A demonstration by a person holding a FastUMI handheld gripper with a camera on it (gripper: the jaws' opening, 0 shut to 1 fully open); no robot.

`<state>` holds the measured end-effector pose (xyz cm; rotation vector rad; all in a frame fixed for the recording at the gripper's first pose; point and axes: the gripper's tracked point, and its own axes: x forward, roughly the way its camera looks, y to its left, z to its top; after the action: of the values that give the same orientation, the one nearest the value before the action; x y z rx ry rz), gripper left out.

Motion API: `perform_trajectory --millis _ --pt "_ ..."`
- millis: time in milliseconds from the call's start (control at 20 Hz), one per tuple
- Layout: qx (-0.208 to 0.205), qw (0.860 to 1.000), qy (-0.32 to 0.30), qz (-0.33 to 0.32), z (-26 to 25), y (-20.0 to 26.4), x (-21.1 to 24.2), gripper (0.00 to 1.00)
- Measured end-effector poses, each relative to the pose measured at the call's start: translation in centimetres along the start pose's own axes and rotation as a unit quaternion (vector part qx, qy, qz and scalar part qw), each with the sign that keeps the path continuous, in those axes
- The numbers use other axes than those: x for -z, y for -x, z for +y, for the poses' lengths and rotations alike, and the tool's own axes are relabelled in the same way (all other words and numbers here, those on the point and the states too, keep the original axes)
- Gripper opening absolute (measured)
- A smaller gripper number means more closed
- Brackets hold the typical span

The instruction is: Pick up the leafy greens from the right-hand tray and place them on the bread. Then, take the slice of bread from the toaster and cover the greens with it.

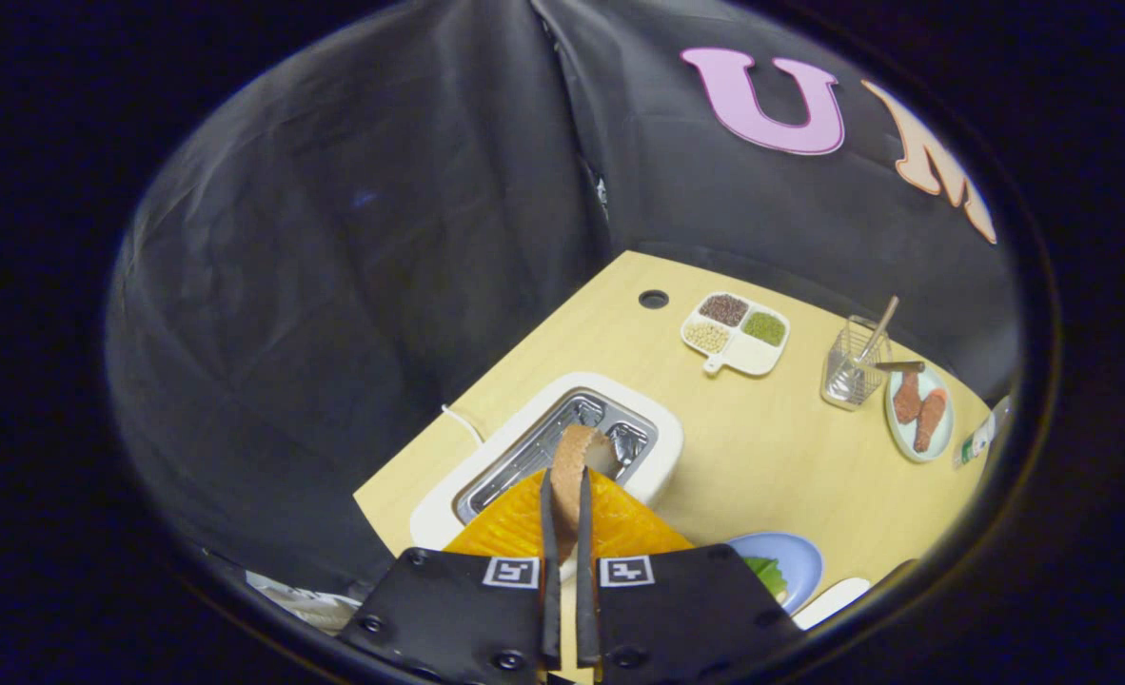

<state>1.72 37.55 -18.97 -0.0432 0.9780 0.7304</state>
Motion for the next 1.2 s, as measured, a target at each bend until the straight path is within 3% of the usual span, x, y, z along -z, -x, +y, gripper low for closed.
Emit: perform_trajectory --millis 750,1200 --pt "-0.040 0.993 -0.071 -0.090 -4.1 7.3 -1.2 0.09" --pt "-0.012 0.992 -0.097 -0.081 -9.1 7.8 2.6 0.09"
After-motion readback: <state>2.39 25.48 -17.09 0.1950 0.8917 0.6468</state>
